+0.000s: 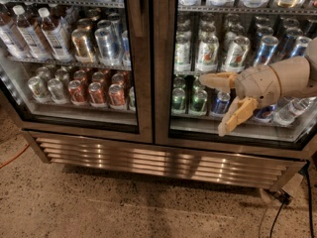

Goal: Open right fridge door

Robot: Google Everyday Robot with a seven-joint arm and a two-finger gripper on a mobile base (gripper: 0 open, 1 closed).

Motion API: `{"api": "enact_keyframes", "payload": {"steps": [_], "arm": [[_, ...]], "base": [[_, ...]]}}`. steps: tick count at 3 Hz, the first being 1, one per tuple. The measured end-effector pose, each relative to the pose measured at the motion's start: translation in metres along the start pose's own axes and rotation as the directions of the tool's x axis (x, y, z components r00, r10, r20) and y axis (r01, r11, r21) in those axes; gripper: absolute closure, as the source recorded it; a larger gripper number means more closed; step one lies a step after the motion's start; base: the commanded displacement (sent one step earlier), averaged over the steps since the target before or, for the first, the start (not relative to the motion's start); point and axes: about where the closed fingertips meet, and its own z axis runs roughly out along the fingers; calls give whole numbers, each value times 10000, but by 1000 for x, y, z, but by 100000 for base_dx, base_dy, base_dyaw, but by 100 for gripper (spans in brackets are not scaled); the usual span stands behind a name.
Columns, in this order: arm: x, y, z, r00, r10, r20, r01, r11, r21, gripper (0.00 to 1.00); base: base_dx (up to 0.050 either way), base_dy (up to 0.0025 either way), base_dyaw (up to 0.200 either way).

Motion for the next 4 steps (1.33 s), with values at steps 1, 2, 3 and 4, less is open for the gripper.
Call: {"api": "enact_keyframes", "payload": {"steps": [1, 2, 3, 4], "arm": [[-1, 3, 6, 9896, 130, 1435, 52, 9920, -1262, 0], [-1, 3, 6, 9896, 130, 1435, 52, 9920, -1260, 0], [0, 2, 9, 9834, 298, 1792, -184, 9977, -647, 0], [-2, 3, 15, 9590, 332, 2814, -428, 9987, 279, 0]], "base": [[0, 0, 0], [0, 0, 0], [0, 0, 0], [0, 0, 0]]}}
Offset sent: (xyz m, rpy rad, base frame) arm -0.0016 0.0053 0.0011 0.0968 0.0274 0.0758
